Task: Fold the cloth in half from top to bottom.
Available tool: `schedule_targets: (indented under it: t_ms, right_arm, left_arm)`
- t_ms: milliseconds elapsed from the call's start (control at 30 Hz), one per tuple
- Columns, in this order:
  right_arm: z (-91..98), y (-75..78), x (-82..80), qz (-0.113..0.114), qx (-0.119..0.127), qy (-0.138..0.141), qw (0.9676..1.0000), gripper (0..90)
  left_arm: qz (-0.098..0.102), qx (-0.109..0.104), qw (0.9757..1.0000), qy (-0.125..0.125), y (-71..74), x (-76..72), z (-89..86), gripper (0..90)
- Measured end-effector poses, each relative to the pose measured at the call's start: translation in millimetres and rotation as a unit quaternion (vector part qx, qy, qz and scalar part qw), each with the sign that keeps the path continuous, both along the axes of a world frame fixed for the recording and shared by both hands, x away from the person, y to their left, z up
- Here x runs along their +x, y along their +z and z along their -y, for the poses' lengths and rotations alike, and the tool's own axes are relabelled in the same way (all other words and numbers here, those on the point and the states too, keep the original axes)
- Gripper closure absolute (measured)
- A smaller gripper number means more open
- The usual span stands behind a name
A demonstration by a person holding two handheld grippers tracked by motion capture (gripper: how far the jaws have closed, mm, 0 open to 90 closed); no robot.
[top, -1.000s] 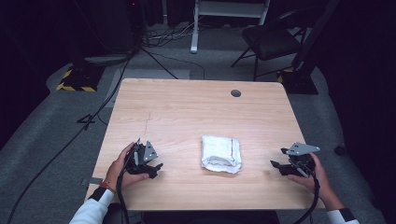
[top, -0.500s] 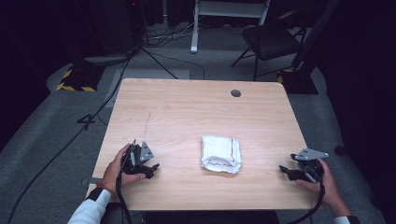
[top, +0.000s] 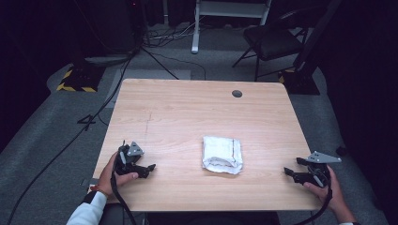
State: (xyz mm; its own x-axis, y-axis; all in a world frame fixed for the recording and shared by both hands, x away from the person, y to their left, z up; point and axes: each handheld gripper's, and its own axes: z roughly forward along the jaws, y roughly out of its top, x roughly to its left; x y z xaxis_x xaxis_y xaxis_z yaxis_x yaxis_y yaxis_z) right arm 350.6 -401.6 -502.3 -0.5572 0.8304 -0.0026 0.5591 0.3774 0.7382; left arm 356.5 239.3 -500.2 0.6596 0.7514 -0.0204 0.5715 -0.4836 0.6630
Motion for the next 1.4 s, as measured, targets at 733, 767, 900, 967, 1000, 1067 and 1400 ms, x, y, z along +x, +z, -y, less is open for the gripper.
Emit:
schedule_targets:
  t_ms: [733, 767, 900, 967, 1000, 1067, 1400]
  right_arm:
    - [-0.1, -1.1, -0.2, 0.004, 0.0, -0.003, 1.0, 21.5]
    - [0.0, -1.1, -0.1, 0.003, 0.001, -0.003, 1.0, 21.5]
    - [-0.1, -1.1, -0.1, 0.003, 0.001, -0.003, 1.0, 21.4]
    - [-0.1, -1.1, -0.1, 0.003, 0.001, -0.003, 1.0, 21.4]
    - [-0.1, -1.1, 0.0, 0.003, 0.001, -0.003, 1.0, 21.4]
    - [-0.1, -1.1, 0.1, 0.003, 0.001, -0.003, 1.0, 21.3]
    - [0.0, -1.1, 0.3, 0.003, 0.002, -0.002, 1.0, 21.3]
  left_arm:
    - [0.017, -0.008, 0.9998, 0.004, -3.4, -3.7, -1.7, 16.4]
    - [0.018, -0.008, 0.9998, 0.005, -3.4, -3.7, -1.8, 16.3]
    - [0.017, -0.009, 0.9998, 0.007, -3.5, -4.4, -1.9, 16.3]
    - [0.017, -0.01, 0.9998, 0.007, -3.5, -4.5, -1.9, 16.4]
    - [0.017, -0.009, 0.9998, 0.007, -3.5, -4.4, -1.9, 16.4]
    - [0.017, -0.009, 0.9998, 0.006, -3.5, -4.4, -2.1, 16.3]
    - [0.017, -0.009, 0.9998, 0.005, -3.5, -4.3, -2.2, 16.4]
